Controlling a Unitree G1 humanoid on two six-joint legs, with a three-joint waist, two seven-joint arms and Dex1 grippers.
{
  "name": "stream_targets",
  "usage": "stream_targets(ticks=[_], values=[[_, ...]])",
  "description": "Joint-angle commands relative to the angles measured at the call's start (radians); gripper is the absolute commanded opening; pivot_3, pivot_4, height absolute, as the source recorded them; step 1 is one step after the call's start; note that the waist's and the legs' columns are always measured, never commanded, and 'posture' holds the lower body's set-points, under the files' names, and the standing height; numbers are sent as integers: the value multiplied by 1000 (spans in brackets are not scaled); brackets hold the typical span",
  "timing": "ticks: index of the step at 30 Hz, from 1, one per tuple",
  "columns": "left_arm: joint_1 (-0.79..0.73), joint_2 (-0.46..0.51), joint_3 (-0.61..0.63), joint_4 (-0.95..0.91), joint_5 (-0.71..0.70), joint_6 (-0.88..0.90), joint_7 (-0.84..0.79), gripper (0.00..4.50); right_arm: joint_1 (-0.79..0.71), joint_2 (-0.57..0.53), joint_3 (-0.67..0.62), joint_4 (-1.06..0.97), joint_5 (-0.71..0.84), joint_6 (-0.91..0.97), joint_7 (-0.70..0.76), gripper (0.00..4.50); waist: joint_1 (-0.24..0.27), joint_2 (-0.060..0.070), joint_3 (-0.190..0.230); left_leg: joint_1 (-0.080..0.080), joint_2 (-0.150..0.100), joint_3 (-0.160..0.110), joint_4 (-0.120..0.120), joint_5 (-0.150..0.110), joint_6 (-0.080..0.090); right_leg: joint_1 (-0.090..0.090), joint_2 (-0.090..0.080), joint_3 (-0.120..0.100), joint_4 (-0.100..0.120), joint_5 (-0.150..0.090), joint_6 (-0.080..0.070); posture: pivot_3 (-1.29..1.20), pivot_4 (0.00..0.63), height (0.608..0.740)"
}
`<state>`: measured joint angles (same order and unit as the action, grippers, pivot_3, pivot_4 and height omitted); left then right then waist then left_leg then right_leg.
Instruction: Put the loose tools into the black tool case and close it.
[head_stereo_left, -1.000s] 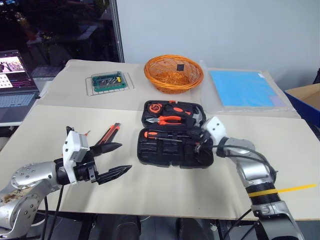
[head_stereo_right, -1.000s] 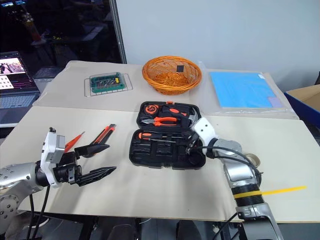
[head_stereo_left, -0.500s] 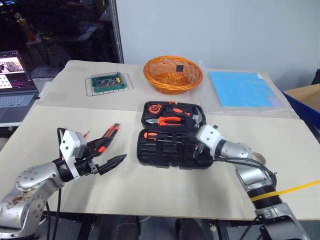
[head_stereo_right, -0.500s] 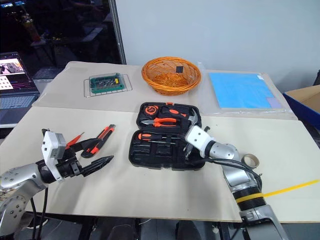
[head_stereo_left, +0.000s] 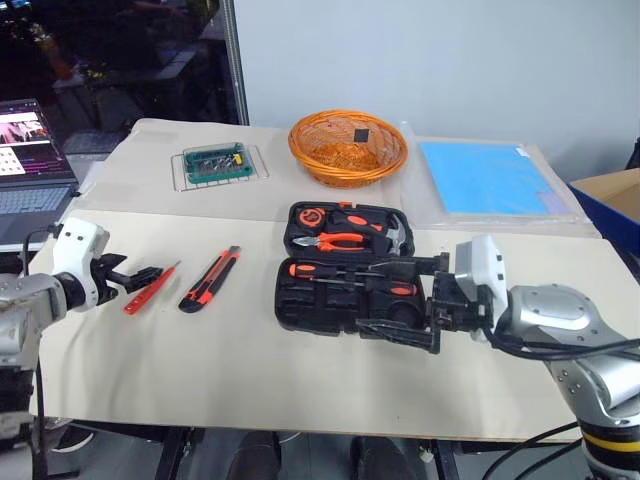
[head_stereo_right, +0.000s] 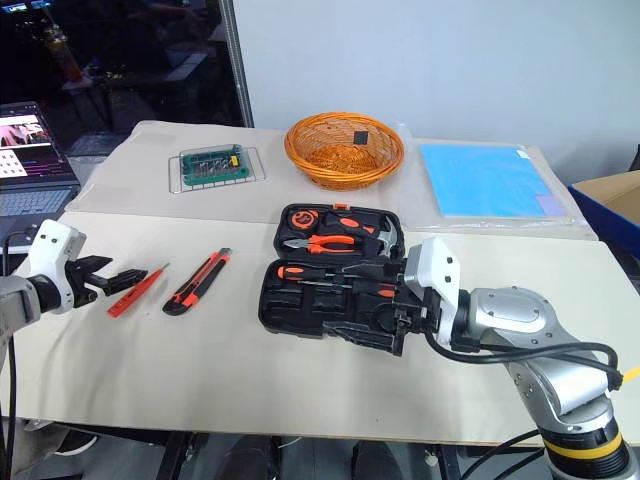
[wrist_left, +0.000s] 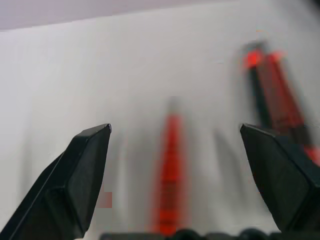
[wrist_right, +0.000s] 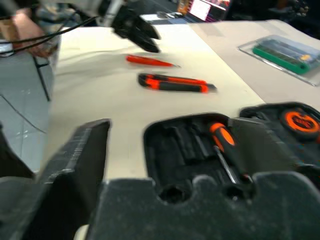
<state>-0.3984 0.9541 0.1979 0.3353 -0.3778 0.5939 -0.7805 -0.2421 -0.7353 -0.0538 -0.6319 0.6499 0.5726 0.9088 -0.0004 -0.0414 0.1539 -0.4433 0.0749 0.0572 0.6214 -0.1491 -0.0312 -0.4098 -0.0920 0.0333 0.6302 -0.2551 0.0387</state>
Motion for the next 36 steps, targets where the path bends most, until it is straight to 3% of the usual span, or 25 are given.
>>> stream_targets(ticks=[1, 3, 6, 11, 14, 18, 20, 24, 26, 29, 31, 36], values=[[-84, 30, -100, 168, 91, -71, -126, 4398, 33, -20, -39, -81, 23, -1, -23, 4448, 4, -1, 0, -2, 0, 0, 0, 0, 0, 0, 0, 0, 0, 0, 0, 0, 150, 740], [-98, 38, -143, 203, 112, -64, -202, 4398, 52, -19, -51, -98, 21, -5, -39, 4448, 4, -2, 0, -4, 0, 0, 0, 1, 2, 1, 1, 0, 0, 0, 1, 0, 150, 740], [-98, 42, -181, 223, 148, -72, -246, 3604, 66, -19, -49, -103, -2, -15, -62, 4500, 5, -2, -1, -5, 1, 0, 0, 3, 6, -1, 2, 0, 2, 2, 7, 0, 150, 740], [-83, 31, -167, 213, 159, -96, -276, 1717, 70, -15, -44, -93, -23, -30, -83, 4500, 7, -2, -1, -5, 1, 0, 0, 3, 6, -1, 1, 1, 2, 2, 7, 0, 150, 740], [-59, 29, -98, 179, 108, -130, -304, 527, 63, -7, -36, -81, -28, -37, -88, 4500, 8, -2, -1, -5, 1, 0, 1, 3, 6, -1, 1, 0, 2, 2, 7, 0, 150, 740], [-27, 33, 44, 24, -38, -112, -381, 449, 63, 4, -36, -62, -29, -47, -86, 4500, 7, -4, 0, -7, 2, 0, 1, 3, 6, -3, 2, 0, 3, 2, 7, 0, 150, 740], [-21, 45, 50, -137, -121, -20, -425, 449, 105, -2, -60, -58, -32, -73, -64, 4500, 13, -9, 0, -15, 2, -1, 5, 3, 6, -11, 2, 0, 8, 2, 7, 0, 150, 740], [-108, 6, -152, -440, -162, 111, -465, 449, 205, -13, -143, -88, -11, -99, -52, 4500, 29, -9, 1, -18, -1, -3, 8, 3, 7, -10, 1, 0, 12, 1, 9, 0, 150, 740], [-148, -12, -206, -458, -133, 114, -461, 449, 221, -19, -155, -95, -17, -102, -53, 4500, 30, -8, 1, -17, -2, -3, 10, 3, 7, -9, 1, 1, 13, 1, 10, 0, 150, 740], [-314, -156, -390, -433, -43, 122, -416, 449, 318, -36, -258, -105, -23, -116, -36, 4500, 24, -7, 0, -16, -2, -4, 12, 4, 7, -9, 2, 3, 16, 1, 10, 0, 150, 740], [-402, -251, -503, -359, 36, 92, -404, 449, 366, -49, -315, -105, -35, -126, -28, 4500, 26, -7, 0, -15, -2, -5, 13, 4, 9, -8, 3, 3, 17, 1, 11, 0, 150, 740], [-495, -357, -657, -157, 204, -91, -442, 449, 413, -52, -378, -126, -38, -131, -46, 4500, 5, -7, 0, -14, -5, -7, 17, 5, 10, -4, 4, 7, 16, 1, 13, 0, 150, 740]])
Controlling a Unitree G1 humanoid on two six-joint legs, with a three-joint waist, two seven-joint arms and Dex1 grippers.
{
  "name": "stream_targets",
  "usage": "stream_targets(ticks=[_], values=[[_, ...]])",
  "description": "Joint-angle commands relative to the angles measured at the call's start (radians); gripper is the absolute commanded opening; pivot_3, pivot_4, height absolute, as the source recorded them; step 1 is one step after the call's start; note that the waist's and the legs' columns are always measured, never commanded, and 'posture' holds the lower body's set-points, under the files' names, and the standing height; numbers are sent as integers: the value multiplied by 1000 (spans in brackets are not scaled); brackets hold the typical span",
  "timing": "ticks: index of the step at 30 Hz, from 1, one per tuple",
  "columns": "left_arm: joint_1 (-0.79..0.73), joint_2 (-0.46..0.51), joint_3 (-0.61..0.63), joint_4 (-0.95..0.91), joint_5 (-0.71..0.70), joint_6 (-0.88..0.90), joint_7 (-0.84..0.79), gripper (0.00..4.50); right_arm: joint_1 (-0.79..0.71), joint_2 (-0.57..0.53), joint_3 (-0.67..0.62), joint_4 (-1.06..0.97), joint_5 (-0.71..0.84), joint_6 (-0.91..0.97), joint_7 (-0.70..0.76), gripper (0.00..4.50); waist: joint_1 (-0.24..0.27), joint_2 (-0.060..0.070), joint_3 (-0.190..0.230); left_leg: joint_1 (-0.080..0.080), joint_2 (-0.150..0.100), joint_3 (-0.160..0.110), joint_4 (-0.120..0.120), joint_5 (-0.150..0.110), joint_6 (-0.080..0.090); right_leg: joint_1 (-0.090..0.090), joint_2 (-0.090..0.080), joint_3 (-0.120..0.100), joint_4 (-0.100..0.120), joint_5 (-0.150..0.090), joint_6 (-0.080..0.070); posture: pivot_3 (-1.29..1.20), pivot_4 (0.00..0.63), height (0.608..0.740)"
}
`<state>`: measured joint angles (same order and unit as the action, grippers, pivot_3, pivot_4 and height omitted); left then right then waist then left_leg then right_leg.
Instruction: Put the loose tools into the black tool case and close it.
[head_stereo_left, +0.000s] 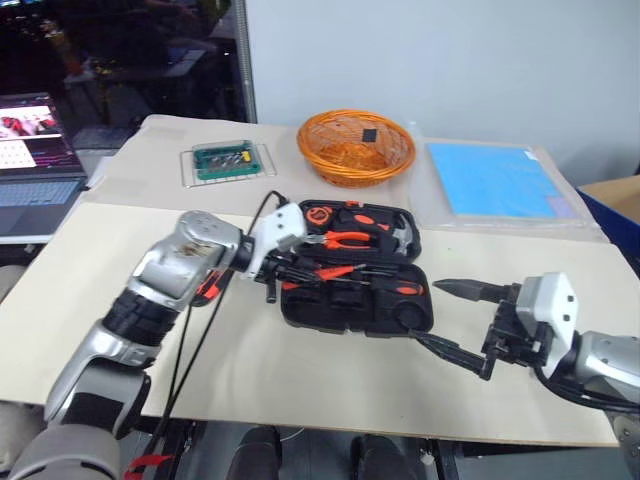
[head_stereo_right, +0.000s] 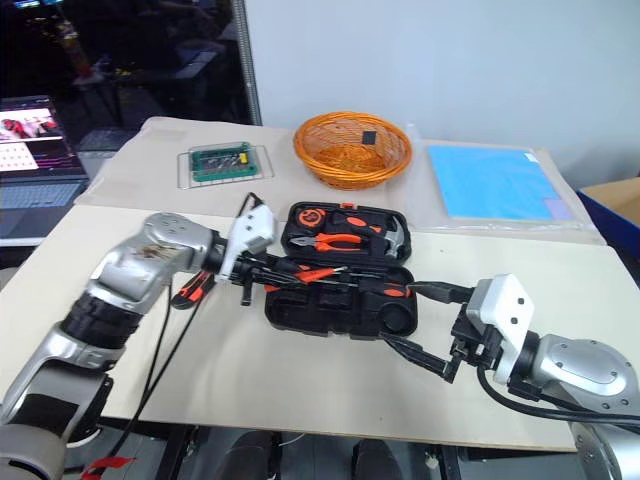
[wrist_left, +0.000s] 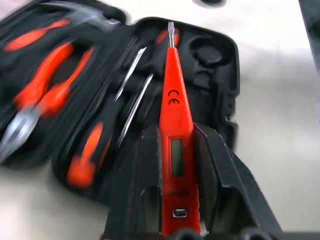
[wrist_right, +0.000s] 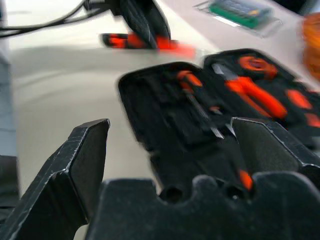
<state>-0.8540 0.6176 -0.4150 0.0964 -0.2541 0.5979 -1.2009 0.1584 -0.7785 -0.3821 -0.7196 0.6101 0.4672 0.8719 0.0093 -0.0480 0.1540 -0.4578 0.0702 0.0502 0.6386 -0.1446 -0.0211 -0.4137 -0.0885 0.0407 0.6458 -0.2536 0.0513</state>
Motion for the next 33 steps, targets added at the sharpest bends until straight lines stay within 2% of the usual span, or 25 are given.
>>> stream_targets(ticks=[1, 10, 17, 22, 25, 30, 31, 33], values=[[-52, -37, -57, 111, 98, -122, -30, 449, 17, -7, -51, -42, 1, -26, -15, 4500, -7, 0, 0, 0, 0, 0, 0, 0, 0, 0, 0, 0, 0, 0, 0, 0, 150, 740], [-121, -120, -121, 394, 263, -355, -63, 449, 29, 0, -28, -61, -17, -24, -59, 4500, -2, 0, 0, 0, -1, -2, 0, 0, 0, 2, 0, 0, 0, 0, 0, 0, 150, 740], [-155, -169, -118, 501, 315, -467, -103, 449, -1, -9, -12, -61, -10, -10, -74, 4500, 3, 1, 0, 4, -2, -3, 0, 0, 1, 8, 0, -1, -1, -3, 2, 0, 150, 740], [-154, -203, -110, 497, 329, -471, -132, 449, -13, -17, -4, -71, -2, 5, -86, 4500, 3, 1, 0, 4, -2, -4, 1, 1, 2, 9, 0, 0, -2, -6, -1, 0, 150, 740], [-159, -220, -116, 517, 355, -469, -124, 449, -11, -20, -6, -80, 5, 14, -94, 4500, 4, 1, 0, 3, -2, -4, 1, 0, 3, 9, 0, 0, -2, -2, 3, 0, 150, 740], [-154, -228, -116, 510, 374, -437, -133, 449, 10, -18, -16, -98, 15, 21, -102, 4500, 6, 1, -1, 3, -4, -5, 1, 0, 3, 10, 0, 0, -2, -2, 3, 0, 150, 740], [-155, -236, -106, 511, 372, -436, -119, 948, 13, -16, -17, -99, 15, 21, -103, 4500, 6, 1, -1, 3, -4, -6, 1, 0, 3, 10, 0, 0, -2, -2, 3, 0, 150, 740], [-153, -236, -80, 489, 345, -425, -130, 1586, 18, -16, -16, -104, 15, 22, -106, 4500, 6, 1, -1, 3, -4, -6, 1, 0, 3, 10, 0, 0, -2, -2, 3, 0, 150, 740]])
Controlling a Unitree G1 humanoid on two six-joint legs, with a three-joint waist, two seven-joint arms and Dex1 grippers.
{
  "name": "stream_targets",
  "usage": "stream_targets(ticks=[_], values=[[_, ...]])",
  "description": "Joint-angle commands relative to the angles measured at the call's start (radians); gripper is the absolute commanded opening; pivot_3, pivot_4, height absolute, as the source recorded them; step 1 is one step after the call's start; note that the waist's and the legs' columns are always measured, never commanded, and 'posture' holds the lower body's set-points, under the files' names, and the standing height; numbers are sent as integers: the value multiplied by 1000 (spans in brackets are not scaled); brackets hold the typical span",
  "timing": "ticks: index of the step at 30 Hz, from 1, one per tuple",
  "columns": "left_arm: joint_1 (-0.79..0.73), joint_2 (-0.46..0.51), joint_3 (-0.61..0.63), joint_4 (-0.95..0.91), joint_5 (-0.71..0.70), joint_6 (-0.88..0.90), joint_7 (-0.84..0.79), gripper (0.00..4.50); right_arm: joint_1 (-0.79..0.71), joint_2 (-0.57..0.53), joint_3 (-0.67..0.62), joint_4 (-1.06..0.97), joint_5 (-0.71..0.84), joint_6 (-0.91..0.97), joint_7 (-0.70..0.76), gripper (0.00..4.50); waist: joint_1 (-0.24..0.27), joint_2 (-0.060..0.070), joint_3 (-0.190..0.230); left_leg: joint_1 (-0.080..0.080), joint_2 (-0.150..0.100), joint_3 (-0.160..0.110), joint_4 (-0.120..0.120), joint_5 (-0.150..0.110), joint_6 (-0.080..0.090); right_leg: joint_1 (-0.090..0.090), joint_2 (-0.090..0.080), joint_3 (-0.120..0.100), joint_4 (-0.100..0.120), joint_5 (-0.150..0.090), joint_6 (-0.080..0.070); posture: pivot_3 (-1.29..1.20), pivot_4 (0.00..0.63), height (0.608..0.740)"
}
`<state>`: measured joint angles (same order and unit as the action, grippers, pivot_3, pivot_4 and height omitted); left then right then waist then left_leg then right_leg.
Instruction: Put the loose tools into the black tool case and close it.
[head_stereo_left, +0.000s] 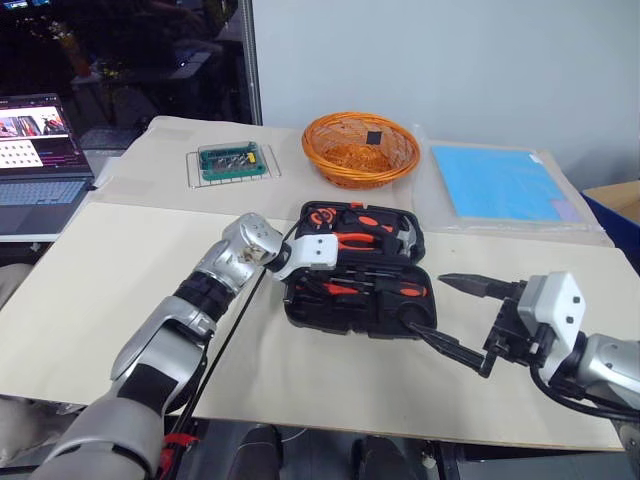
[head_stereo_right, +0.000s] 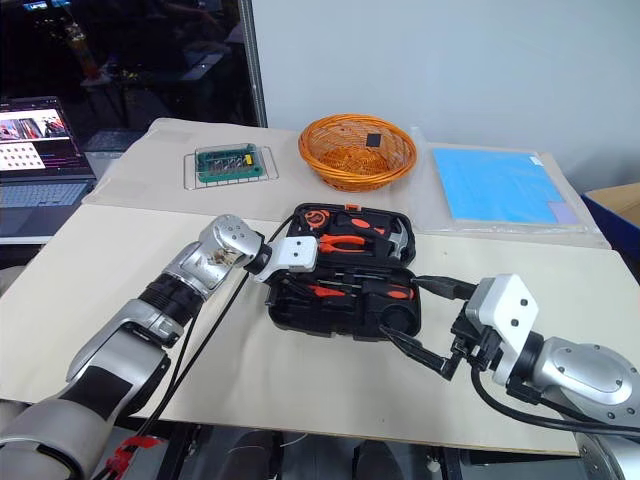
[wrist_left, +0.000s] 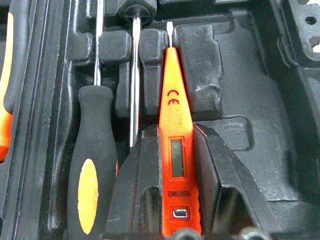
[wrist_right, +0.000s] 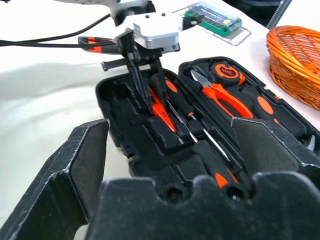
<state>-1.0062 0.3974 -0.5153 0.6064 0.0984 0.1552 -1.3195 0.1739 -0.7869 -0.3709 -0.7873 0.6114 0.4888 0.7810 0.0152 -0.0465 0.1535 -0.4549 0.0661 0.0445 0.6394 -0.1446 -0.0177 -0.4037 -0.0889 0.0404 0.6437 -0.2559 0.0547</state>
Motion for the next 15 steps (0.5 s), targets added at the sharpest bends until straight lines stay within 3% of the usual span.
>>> stream_targets(ticks=[1, 4, 7, 10, 15], values=[[1, -17, 45, -39, -30, 31, -10, 1928, 4, -7, -28, -39, 15, 0, -16, 4500, -1, 0, 0, 0, 0, 0, 0, 0, 0, 0, 0, 0, 0, 0, 0, 0, 150, 740], [20, 6, 157, -144, -149, 125, -41, 3018, 7, -5, -32, -42, 20, 2, -19, 4500, -4, 0, 0, -1, 0, 0, 0, 0, 0, -1, 0, 0, 0, 0, 0, 0, 150, 740], [71, 30, 271, -260, -272, 250, -44, 3018, 10, -6, -30, -35, 18, -3, -17, 4500, -11, 0, 0, -1, 1, -1, 0, 0, 0, -2, 0, 0, 1, 0, -1, 0, 150, 740], [176, 24, 359, -344, -320, 318, 66, 2266, -3, -5, -22, -23, 20, -2, -22, 4500, -15, 2, -1, -1, 1, -1, 0, 0, 0, -1, 0, 0, 1, 0, -1, 0, 150, 740], [346, -34, 391, -455, -310, 288, 232, 400, -21, -3, -11, -19, 31, 8, -33, 4500, -12, 3, -1, 2, 0, -1, 0, 0, 0, 1, 0, 0, 2, 0, 0, 0, 150, 740]])
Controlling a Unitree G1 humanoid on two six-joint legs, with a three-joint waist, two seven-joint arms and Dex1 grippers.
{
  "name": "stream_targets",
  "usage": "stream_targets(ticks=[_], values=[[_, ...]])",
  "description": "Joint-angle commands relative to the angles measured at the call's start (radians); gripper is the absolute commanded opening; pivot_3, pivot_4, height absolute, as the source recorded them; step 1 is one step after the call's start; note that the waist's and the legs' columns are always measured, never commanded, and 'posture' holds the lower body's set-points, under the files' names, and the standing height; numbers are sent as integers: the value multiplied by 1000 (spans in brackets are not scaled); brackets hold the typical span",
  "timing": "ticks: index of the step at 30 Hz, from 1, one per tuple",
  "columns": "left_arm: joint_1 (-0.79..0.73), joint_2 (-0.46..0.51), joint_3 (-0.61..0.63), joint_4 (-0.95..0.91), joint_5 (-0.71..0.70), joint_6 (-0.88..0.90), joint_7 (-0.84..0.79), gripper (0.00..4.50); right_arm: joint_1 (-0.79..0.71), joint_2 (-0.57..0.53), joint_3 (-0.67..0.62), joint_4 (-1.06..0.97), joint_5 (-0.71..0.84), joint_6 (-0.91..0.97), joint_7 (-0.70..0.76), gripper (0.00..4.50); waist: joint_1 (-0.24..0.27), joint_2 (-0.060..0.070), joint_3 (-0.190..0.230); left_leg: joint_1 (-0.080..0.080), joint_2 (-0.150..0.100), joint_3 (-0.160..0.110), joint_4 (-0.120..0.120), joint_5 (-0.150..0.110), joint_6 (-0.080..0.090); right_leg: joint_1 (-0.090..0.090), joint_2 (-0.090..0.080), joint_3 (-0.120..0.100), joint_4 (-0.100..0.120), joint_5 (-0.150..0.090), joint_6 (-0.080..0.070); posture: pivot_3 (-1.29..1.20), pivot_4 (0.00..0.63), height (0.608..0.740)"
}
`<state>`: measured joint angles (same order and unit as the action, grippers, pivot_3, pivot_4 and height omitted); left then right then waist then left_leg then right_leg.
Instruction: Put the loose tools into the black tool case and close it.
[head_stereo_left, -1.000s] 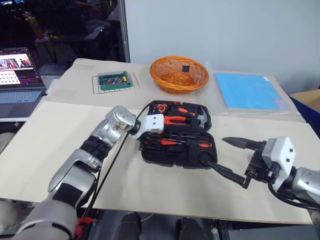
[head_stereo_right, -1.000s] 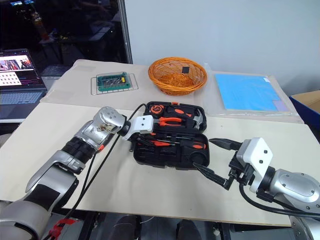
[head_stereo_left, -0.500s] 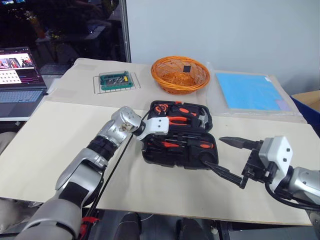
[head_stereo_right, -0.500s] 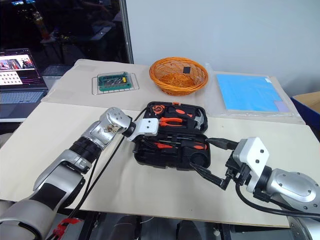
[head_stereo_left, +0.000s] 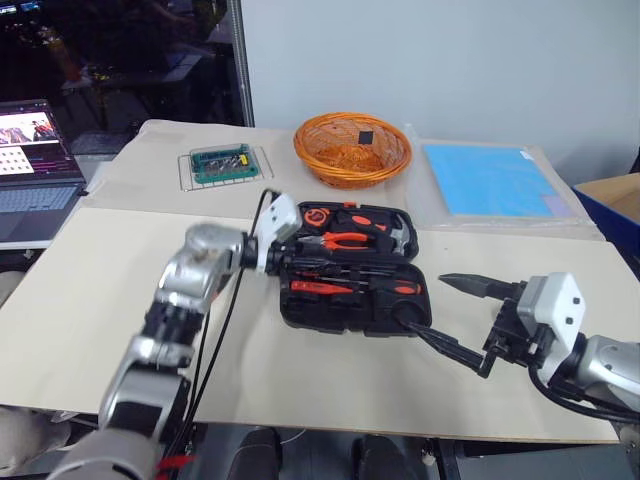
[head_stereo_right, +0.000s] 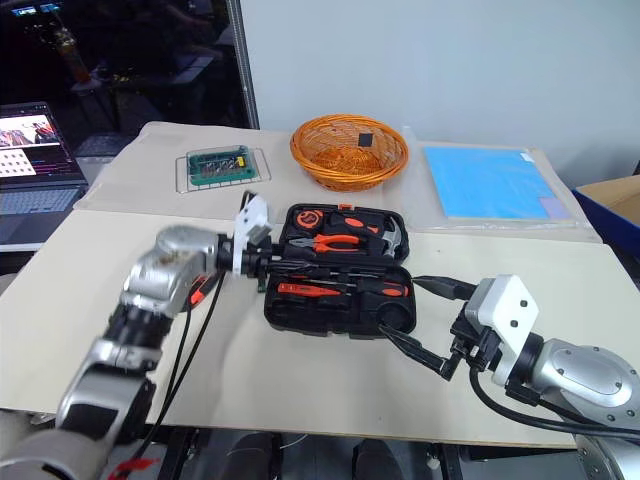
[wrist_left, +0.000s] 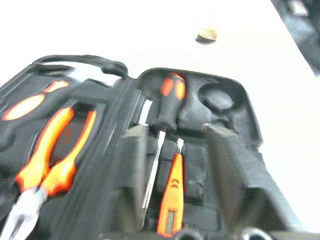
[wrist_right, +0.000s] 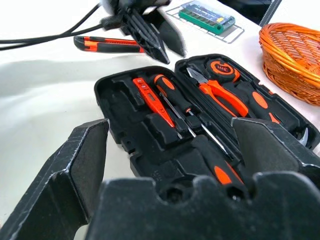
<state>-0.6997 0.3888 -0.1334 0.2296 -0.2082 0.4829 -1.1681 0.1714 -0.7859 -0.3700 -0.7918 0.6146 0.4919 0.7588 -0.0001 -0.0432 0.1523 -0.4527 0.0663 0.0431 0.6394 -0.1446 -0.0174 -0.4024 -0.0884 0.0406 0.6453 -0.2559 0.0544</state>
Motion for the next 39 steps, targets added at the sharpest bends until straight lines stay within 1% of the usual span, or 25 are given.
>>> stream_targets(ticks=[1, 2, 4, 6, 8, 10, 11, 13, 15, 17, 18, 20, 21, 25, 28, 30, 31, 32, 33, 36, 38, 39], values=[[62, -36, 1, -78, 13, -45, 115, 112, -22, -5, -10, -14, 28, 8, -11, 4500, 6, 0, 0, 0, 0, -1, 0, 0, 0, 0, 0, 0, 0, 0, 0, 0, 150, 740], [82, -43, -18, -59, 52, -62, 162, 14, -26, -9, -12, -13, 31, 11, -10, 4500, 10, 0, 0, 0, 0, -1, 0, 0, 0, 0, 0, 0, 0, 0, 0, 0, 150, 740], [103, -40, -53, -26, 105, -52, 218, 14, -32, -14, -14, -12, 37, 16, -10, 4500, 13, 0, 0, 0, -1, -1, 1, 0, 0, 0, 0, 0, 0, 0, 0, 0, 150, 740], [115, -20, -96, -7, 145, -23, 231, 14, -34, -18, -17, -14, 42, 21, -11, 4500, 13, 1, -1, 0, -1, -1, 1, 0, 0, 1, 0, 0, 0, 0, 0, 0, 150, 740], [125, 9, -119, -17, 167, 10, 234, 14, -36, -23, -22, -16, 48, 27, -11, 4500, 12, 2, -1, 4, -1, 0, 1, 0, 0, 5, 0, 0, -1, 0, 0, 0, 150, 740], [140, 33, -117, -45, 163, 11, 234, 14, -38, -25, -23, -16, 51, 29, -10, 4500, 8, 3, -2, 12, -1, 0, 0, 0, 0, 13, 0, 0, -3, -7, -4, 0, 150, 740], [149, 35, -95, -63, 144, -5, 236, 14, -41, -25, -20, -15, 53, 29, -11, 4500, 4, 3, -2, 13, 0, 0, 0, 0, 0, 13, 0, 0, -3, -9, -2, 0, 150, 740], [164, 15, -1, -139, 51, -11, 250, 14, -50, -21, -8, -11, 52, 23, -10, 4500, -3, 3, -2, 13, 1, 0, -1, 0, 0, 13, 0, 0, -3, -9, -2, 0, 150, 740], [178, 7, 90, -229, -38, 38, 269, 14, -64, -13, 10, -3, 50, 15, -8, 4500, -6, 3, -2, 13, 1, 0, -1, 0, 0, 13, -1, 0, -3, -9, -2, 0, 150, 740], [196, 21, 136, -287, -71, 77, 296, 14, -75, -7, 24, 2, 48, 10, -7, 4500, -8, 1, -1, 12, 1, 0, -1, 0, 0, 12, -1, 0, -3, -9, -2, 0, 150, 740], [208, 33, 185, -307, -80, 99, 335, 14, -87, -2, 37, 8, 47, 6, -5, 4500, -8, 1, -1, 11, 1, 0, -1, 0, 0, 12, -1, 0, -3, -9, -2, 0, 150, 740], [233, 63, 269, -336, -94, 145, 398, 517, -109, 7, 62, 22, 45, -2, 0, 4500, -8, 1, -1, 11, 0, 0, -1, 0, 0, 12, -1, 0, -3, -9, -2, 0, 150, 740], [248, 87, 295, -346, -87, 161, 422, 668, -116, 10, 73, 27, 42, -5, 4, 4500, -12, 1, -1, 11, 0, 0, -1, 0, 0, 12, -1, 0, -3, -9, -2, 0, 150, 740], [290, 165, 360, -367, -87, 249, 481, 2163, -129, 12, 92, 44, 41, -16, 26, 4500, -13, 1, -1, 12, 0, 0, -4, 0, 0, 11, -1, 0, -3, -9, -2, 0, 150, 740], [306, 236, 356, -339, -59, 304, 502, 3301, -136, 10, 99, 59, 39, -24, 42, 4500, -3, 0, 0, 12, 0, 0, -5, 0, 0, 11, -1, -1, -4, -9, -1, 0, 150, 740], [320, 286, 301, -322, -52, 336, 467, 4155, -141, 10, 104, 71, 38, -31, 51, 4500, 0, -1, 0, 12, 0, 1, -6, -1, 0, 10, -2, -1, -4, -10, -2, 0, 150, 740], [319, 294, 282, -315, -49, 339, 466, 4424, -141, 11, 107, 75, 35, -35, 55, 4500, 1, 0, 0, 12, 0, 1, -6, -1, -1, 10, -2, 0, -5, -10, -3, 0, 150, 740], [312, 296, 270, -307, -51, 353, 472, 4473, -141, 11, 109, 78, 33, -39, 58, 4500, 3, 0, 0, 12, 0, 2, -6, -2, -2, 10, -3, 0, -5, -10, -3, 0, 150, 740], [303, 297, 251, -299, -56, 379, 471, 4473, -139, 12, 112, 82, 28, -44, 61, 4500, 5, -1, 0, 12, -1, 2, -7, -6, -8, 9, -4, 0, -5, -9, -4, 0, 150, 740], [296, 293, 209, -292, -56, 415, 483, 4473, -129, 14, 109, 81, 23, -51, 62, 4500, 7, -1, 1, 12, 0, 3, -7, -6, -9, 9, -3, 0, -5, -9, -5, 0, 150, 740], [306, 291, 201, -285, -41, 407, 510, 3935, -120, 13, 101, 76, 23, -54, 64, 4500, 7, -1, 1, 11, 0, 3, -8, -6, -8, 7, -3, 0, -5, -9, -5, 0, 150, 740], [312, 290, 199, -286, -43, 406, 512, 3805, -113, 12, 96, 74, 23, -56, 65, 4500, 7, -1, 1, 11, 0, 3, -8, -6, -8, 7, -3, 0, -4, -9, -6, 0, 150, 740]])
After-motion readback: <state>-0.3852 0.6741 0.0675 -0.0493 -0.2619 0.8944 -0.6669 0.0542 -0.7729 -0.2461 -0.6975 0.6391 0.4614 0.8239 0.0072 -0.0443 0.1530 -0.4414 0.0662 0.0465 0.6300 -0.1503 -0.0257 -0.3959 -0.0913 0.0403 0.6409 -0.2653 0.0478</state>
